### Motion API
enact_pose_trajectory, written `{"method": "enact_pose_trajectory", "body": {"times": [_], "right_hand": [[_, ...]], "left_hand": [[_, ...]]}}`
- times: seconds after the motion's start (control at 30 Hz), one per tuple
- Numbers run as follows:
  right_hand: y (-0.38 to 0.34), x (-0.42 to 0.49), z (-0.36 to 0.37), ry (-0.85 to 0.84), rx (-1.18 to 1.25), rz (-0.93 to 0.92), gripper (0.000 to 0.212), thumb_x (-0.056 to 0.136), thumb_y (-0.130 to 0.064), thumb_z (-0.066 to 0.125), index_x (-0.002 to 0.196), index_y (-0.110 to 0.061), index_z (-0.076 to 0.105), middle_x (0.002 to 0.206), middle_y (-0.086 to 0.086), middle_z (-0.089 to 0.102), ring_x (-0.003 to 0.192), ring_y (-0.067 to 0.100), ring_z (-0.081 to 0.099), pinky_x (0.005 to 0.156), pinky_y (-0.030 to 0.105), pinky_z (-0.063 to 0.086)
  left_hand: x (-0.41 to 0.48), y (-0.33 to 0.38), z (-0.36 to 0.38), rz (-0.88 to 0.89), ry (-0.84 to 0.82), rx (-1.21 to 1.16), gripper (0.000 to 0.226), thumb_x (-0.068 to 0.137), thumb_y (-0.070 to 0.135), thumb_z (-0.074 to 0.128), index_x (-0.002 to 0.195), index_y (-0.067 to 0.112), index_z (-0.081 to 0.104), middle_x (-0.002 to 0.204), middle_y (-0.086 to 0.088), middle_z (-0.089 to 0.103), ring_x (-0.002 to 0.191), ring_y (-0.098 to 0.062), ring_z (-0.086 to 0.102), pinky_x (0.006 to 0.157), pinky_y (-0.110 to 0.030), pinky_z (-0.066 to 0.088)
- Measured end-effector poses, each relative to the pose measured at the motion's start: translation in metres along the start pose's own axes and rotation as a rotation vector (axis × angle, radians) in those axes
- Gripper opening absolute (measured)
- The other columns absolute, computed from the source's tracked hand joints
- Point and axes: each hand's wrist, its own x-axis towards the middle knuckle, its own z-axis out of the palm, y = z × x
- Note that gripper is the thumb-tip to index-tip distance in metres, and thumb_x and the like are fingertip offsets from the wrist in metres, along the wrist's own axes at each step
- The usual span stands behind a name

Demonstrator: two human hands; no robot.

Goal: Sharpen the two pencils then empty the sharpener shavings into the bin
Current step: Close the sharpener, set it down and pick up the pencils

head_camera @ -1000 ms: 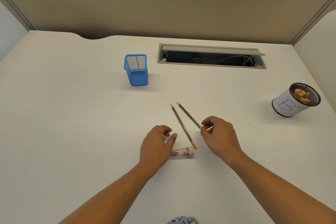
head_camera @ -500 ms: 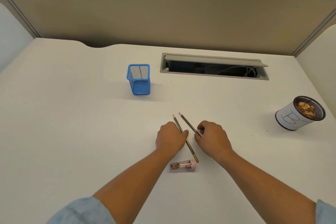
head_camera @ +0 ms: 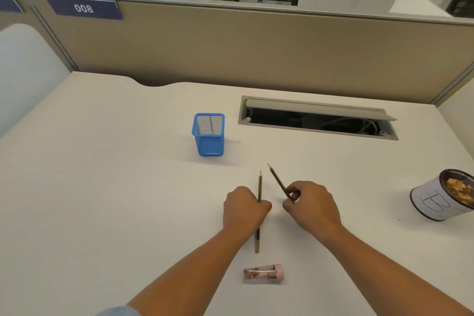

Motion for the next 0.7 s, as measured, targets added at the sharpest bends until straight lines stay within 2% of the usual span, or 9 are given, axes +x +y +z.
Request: {"method": "enact_pose_trajectory", "body": {"times": [0.13,0.23,0.33,0.37,0.47,0.6,0.7], "right_hand": [[-0.018,0.014,-0.015,0.064,0.146,-0.027,0.014,0.076,-0.027,0.071,0.089,-0.032,0.069,0.082,-0.017,0.067,0.065,0.007,0.064,0.056,0.025,0.053],[-0.044,0.028,-0.025,0.113,0.261,-0.101,0.011,0.082,-0.024,0.074,0.089,-0.029,0.067,0.083,-0.012,0.069,0.068,0.006,0.064,0.054,0.016,0.044],[-0.081,0.039,-0.037,0.137,0.382,-0.192,0.009,0.087,-0.023,0.073,0.090,-0.029,0.066,0.079,-0.019,0.065,0.072,0.005,0.064,0.059,0.013,0.044],[-0.094,0.042,-0.041,0.142,0.419,-0.229,0.007,0.088,-0.024,0.072,0.091,-0.028,0.067,0.079,-0.018,0.066,0.074,0.006,0.065,0.061,0.014,0.047],[-0.130,0.053,-0.053,0.153,0.534,-0.327,0.004,0.088,-0.022,0.071,0.091,-0.021,0.072,0.079,-0.007,0.073,0.075,0.013,0.070,0.068,0.027,0.058],[-0.166,0.070,-0.055,0.183,0.593,-0.402,0.005,0.088,-0.017,0.070,0.091,-0.019,0.072,0.079,-0.006,0.074,0.074,0.009,0.071,0.076,0.030,0.062],[-0.180,0.086,-0.047,0.181,0.595,-0.410,0.008,0.087,-0.014,0.070,0.095,-0.016,0.072,0.082,-0.001,0.074,0.077,0.016,0.073,0.079,0.036,0.062]], "left_hand": [[0.010,0.007,-0.027,0.040,0.138,-0.114,0.020,0.067,0.032,0.071,0.062,0.015,0.061,0.056,0.002,0.063,0.054,-0.014,0.062,0.052,-0.023,0.051],[0.020,0.018,-0.060,0.146,0.275,-0.192,0.015,0.071,0.029,0.073,0.070,0.021,0.060,0.062,0.005,0.062,0.060,-0.010,0.059,0.057,-0.021,0.049],[0.032,0.032,-0.099,0.281,0.376,-0.311,0.013,0.078,0.021,0.073,0.079,0.020,0.060,0.079,0.004,0.065,0.076,-0.012,0.061,0.063,-0.017,0.048],[0.037,0.036,-0.112,0.321,0.399,-0.335,0.013,0.079,0.021,0.072,0.080,0.020,0.059,0.082,0.005,0.066,0.076,-0.010,0.062,0.064,-0.019,0.051],[0.052,0.045,-0.146,0.392,0.480,-0.369,0.013,0.078,0.021,0.070,0.077,0.021,0.057,0.070,0.010,0.065,0.057,-0.004,0.059,0.056,-0.024,0.051],[0.075,0.045,-0.167,0.411,0.545,-0.385,0.013,0.080,0.017,0.071,0.082,0.021,0.058,0.072,0.013,0.066,0.059,-0.001,0.063,0.064,-0.027,0.059],[0.094,0.037,-0.167,0.380,0.524,-0.367,0.010,0.085,0.016,0.071,0.093,0.018,0.066,0.082,0.009,0.071,0.068,-0.005,0.070,0.069,-0.033,0.062]]}}
